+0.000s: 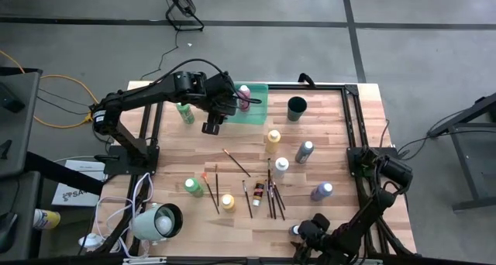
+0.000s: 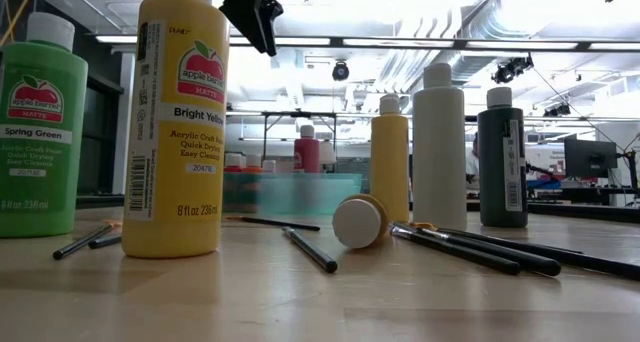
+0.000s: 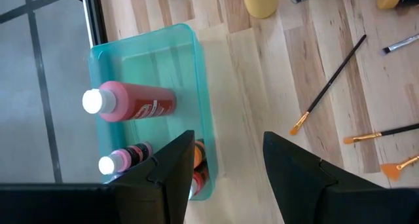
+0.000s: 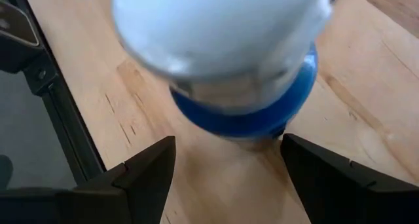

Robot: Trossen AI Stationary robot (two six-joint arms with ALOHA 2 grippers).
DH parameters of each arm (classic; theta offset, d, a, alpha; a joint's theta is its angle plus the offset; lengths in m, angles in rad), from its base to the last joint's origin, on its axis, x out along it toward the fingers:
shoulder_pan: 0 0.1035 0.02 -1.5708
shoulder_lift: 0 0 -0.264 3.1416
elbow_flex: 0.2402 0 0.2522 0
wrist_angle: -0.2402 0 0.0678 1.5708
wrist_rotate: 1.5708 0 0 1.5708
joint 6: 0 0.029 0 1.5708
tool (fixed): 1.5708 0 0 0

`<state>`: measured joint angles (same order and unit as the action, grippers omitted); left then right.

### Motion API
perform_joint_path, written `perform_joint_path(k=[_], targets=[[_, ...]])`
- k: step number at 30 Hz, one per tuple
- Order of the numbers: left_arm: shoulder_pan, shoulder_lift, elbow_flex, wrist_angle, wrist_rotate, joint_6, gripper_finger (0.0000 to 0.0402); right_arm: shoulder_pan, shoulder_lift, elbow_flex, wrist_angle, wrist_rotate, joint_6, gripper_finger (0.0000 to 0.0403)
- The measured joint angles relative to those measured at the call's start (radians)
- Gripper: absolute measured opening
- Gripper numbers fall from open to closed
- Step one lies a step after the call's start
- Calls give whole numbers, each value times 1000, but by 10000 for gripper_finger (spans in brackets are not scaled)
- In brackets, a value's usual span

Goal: Pick & Place Paint Supplies
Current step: Put the small blue paint bottle into the green bin

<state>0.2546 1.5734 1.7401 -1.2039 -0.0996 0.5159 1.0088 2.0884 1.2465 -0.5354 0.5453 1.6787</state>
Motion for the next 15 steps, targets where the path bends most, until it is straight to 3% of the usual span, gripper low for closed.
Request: perform_joint_path(k=[15], targets=[[0, 0, 0, 27, 0, 3, 175, -53, 10, -7, -3, 105, -32, 214]])
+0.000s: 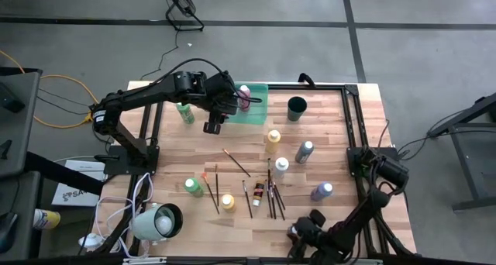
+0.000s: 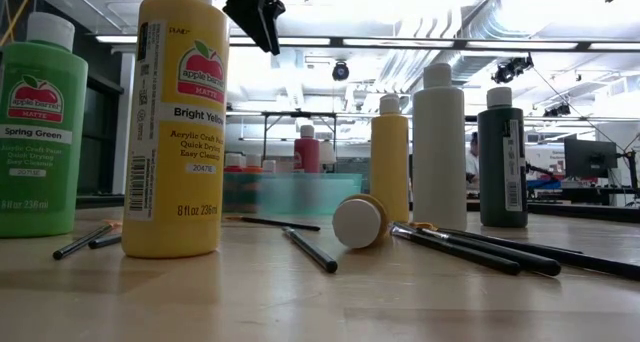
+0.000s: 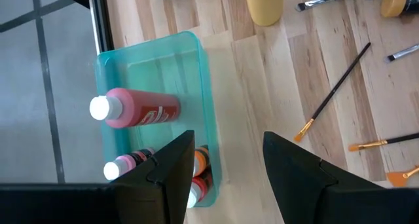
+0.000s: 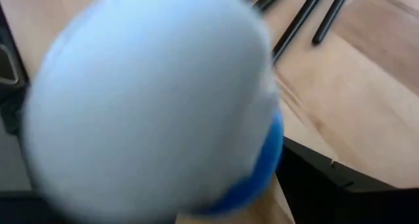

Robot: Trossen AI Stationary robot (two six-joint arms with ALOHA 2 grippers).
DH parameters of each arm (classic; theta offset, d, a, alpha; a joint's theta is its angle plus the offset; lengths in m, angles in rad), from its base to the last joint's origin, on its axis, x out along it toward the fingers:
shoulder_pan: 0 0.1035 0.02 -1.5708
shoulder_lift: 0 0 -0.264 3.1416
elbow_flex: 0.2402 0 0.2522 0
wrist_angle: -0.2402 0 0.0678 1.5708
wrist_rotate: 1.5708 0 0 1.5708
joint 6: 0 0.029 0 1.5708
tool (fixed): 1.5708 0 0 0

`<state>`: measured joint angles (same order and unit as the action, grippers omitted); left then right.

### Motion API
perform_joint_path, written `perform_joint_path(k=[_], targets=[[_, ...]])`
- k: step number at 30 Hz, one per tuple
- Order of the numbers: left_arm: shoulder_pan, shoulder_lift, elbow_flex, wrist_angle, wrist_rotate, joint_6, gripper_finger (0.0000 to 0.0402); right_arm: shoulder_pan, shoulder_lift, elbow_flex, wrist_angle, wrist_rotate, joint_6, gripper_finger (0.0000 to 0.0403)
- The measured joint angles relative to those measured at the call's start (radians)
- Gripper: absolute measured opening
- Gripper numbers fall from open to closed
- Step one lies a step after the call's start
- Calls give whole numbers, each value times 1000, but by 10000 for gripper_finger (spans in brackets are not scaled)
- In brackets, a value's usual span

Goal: Pick & Place Paint Supplies
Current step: Put the small blue paint bottle into the green bin

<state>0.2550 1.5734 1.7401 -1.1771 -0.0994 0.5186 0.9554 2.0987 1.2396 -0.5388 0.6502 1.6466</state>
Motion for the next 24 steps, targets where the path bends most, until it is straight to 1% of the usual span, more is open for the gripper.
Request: perform_joint_path(k=[7, 10, 15, 18, 21, 24], targets=[[0, 0, 0, -1, 0, 0, 175, -14, 0, 0, 5, 18, -23, 196], [0, 0, 0, -4, 0, 0, 175, -14, 0, -1, 16, 26, -26, 173], [0, 0, 0, -4, 1, 0, 175, -15, -10, -1, 25, 24, -21, 124], [0, 0, 0, -4, 1, 2, 175, -21, -29, -3, 24, 17, -21, 111], [0, 0, 0, -4, 4, 8, 175, -44, -66, -5, 18, -39, -20, 112], [0, 0, 0, -3, 8, 8, 175, -83, -120, -5, 20, -143, -66, 114]])
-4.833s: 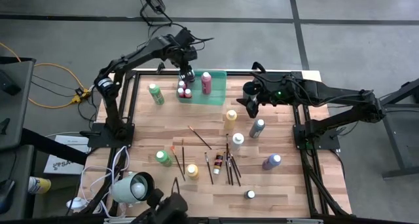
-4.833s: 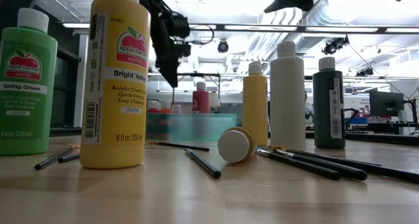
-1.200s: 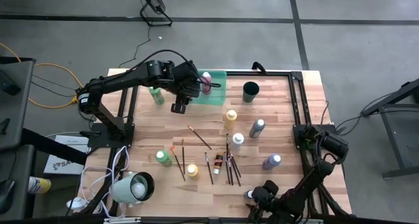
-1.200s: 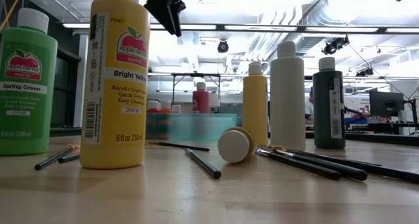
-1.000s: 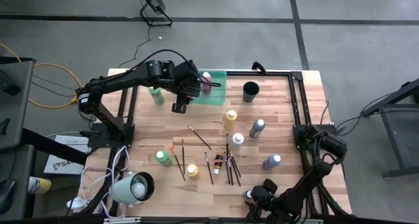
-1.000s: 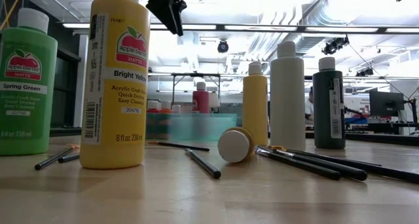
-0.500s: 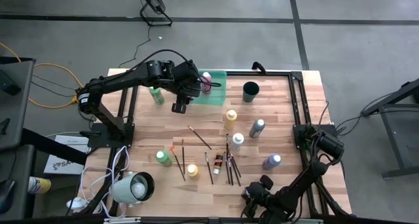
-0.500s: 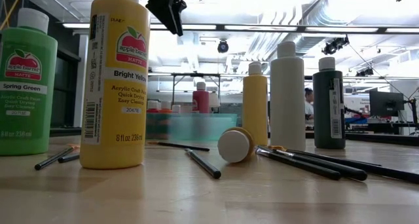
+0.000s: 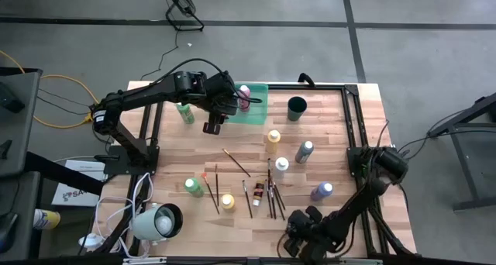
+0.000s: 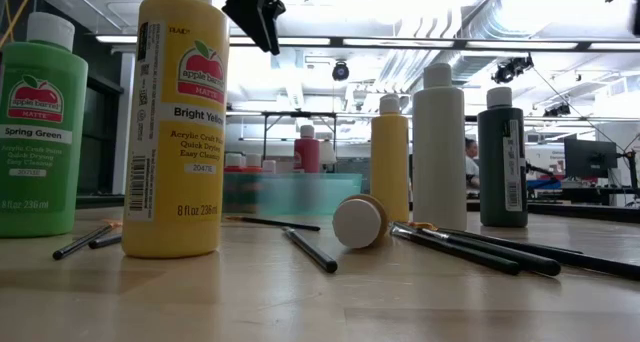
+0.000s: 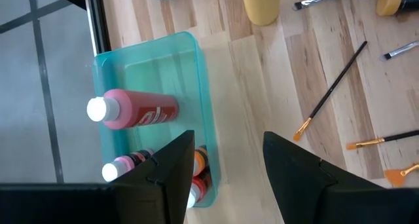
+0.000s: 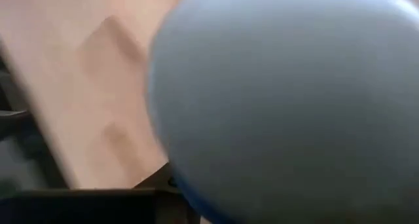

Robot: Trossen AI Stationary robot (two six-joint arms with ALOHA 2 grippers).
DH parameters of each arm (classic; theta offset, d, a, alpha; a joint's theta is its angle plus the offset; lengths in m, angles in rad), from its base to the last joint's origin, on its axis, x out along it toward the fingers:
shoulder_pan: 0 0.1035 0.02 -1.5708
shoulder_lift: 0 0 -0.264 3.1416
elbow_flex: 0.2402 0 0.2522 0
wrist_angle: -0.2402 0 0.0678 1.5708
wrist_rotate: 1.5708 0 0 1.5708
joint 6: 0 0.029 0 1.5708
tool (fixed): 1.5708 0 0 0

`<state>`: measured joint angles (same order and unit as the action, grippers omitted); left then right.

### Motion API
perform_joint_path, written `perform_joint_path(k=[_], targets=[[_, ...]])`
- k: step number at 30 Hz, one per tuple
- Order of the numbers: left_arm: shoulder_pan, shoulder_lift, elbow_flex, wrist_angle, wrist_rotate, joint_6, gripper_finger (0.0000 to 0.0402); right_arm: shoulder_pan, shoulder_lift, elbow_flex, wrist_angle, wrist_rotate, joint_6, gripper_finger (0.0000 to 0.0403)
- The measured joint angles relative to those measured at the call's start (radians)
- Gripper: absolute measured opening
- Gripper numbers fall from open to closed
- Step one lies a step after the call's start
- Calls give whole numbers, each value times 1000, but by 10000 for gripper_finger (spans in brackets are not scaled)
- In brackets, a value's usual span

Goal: Pick & Place Paint Supplies
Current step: Put the small blue paint bottle into the green bin

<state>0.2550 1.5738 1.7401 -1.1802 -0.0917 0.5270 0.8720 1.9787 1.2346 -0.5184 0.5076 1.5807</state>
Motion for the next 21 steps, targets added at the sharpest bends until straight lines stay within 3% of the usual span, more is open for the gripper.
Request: perform_joint_path(k=[9, 16, 21], targets=[[0, 0, 0, 10, 43, 19, 175, -170, -207, 3, 8, -263, -363, 105], [0, 0, 0, 80, 254, 26, 175, -338, -395, 3, 9, -283, -638, 106], [0, 0, 0, 207, 502, 25, 175, -450, -495, 4, 8, -291, -816, 106]])
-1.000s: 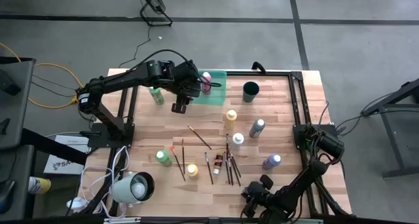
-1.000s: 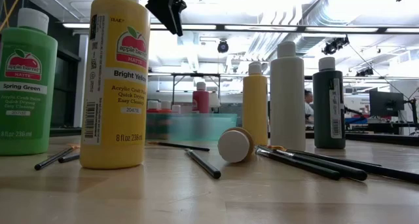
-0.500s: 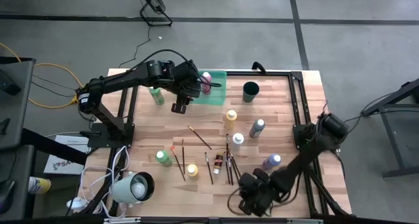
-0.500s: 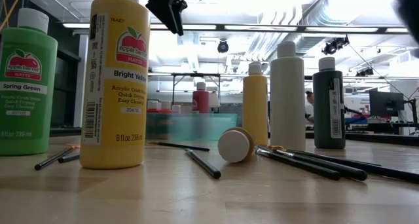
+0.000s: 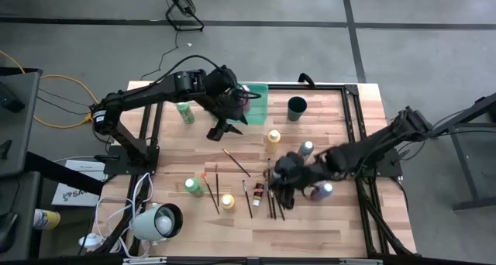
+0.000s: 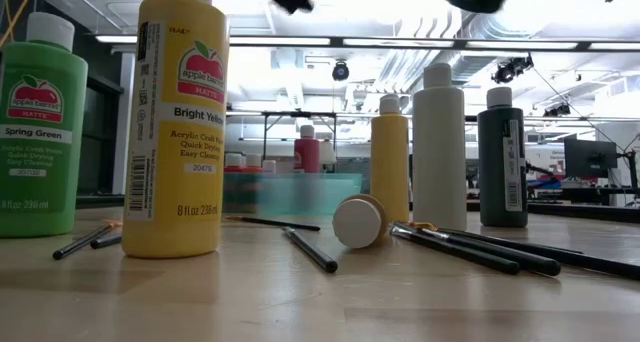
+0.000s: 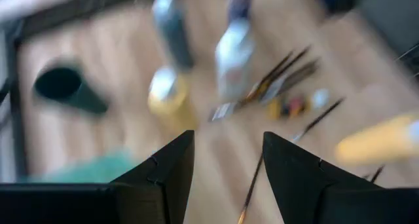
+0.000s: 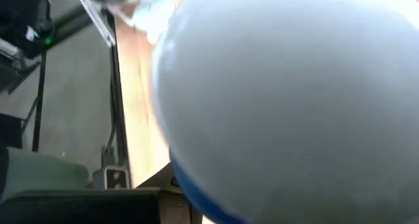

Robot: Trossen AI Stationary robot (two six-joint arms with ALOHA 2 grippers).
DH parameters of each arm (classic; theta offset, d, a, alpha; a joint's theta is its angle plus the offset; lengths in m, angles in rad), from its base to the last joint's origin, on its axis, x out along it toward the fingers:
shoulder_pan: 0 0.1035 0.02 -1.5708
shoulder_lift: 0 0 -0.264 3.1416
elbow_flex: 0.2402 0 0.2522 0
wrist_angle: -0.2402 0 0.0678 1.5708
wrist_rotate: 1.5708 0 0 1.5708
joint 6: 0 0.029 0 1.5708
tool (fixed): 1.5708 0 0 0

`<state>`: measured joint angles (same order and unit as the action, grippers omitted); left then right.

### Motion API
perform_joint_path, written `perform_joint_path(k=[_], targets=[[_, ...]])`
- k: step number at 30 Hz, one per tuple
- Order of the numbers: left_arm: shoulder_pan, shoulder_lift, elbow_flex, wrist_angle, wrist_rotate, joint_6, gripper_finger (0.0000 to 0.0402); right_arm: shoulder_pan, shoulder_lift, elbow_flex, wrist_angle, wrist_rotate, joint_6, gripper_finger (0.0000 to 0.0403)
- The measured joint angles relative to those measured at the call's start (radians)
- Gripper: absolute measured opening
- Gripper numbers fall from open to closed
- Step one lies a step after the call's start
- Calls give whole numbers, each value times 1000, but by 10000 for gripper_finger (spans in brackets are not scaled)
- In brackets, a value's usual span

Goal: Pick & Place Paint Supplies
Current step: Put the small blue paint bottle into the green bin

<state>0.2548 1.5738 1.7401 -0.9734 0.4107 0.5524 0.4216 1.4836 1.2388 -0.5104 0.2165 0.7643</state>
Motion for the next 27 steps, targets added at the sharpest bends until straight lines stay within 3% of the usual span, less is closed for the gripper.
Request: perform_joint_path(k=[4, 12, 27], targets=[[-1, 0, 0, 139, 121, -45, 175, -81, -47, 0, 1, -44, -92, 106], [0, 0, 0, 327, 122, -144, 175, -210, -59, 0, 57, -92, -200, 107], [0, 0, 0, 348, 96, -221, 175, -395, -55, 2, 224, -93, -370, 107]])
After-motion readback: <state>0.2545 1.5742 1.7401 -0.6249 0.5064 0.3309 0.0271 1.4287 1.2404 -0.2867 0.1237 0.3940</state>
